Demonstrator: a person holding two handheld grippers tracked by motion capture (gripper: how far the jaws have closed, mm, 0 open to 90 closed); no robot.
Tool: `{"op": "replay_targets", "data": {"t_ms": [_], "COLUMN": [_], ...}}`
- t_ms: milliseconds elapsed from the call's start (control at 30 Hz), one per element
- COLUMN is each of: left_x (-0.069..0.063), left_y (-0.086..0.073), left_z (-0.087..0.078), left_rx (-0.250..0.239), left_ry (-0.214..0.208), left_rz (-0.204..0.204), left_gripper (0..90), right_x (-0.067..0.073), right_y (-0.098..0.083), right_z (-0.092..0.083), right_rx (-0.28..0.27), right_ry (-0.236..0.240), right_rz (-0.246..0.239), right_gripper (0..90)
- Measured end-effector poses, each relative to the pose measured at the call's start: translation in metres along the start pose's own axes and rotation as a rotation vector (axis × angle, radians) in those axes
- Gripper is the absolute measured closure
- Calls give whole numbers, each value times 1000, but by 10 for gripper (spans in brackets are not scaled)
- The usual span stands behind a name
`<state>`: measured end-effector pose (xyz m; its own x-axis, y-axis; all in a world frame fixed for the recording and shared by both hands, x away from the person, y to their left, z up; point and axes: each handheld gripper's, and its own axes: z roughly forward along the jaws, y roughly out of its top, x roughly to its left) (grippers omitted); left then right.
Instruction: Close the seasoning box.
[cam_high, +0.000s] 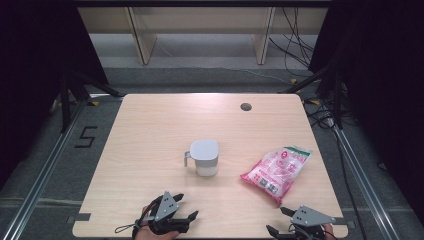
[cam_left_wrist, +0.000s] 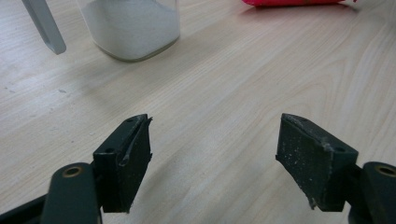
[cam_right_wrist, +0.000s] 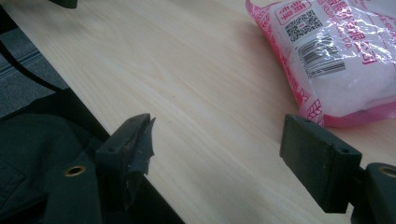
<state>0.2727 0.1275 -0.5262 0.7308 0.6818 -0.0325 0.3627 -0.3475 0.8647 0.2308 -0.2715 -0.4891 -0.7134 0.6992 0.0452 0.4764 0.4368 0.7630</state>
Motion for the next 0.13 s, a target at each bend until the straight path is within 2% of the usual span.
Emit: {"op": "replay_targets", "data": {"t_ms": [33, 67, 100, 133], "left_x": [0, 2, 1, 1], "left_y": [0, 0, 0, 0], "left_z": [0, -1, -1, -1], "left_rx": [-1, 19, 10, 13], "left_ry": [0, 8, -1, -2], "left_rz": [-1, 18, 3, 0], "left_gripper": [255, 254, 254, 253], "right_x": [0, 0, -1, 0], "right_y": [0, 0, -1, -1], "right_z": [0, 0, 0, -2], "right_rx": [2, 5, 9, 14], "right_ry": [-2, -3, -6, -27], "right_rz": [0, -5, -7, 5], "right_gripper": [263, 263, 263, 263]}}
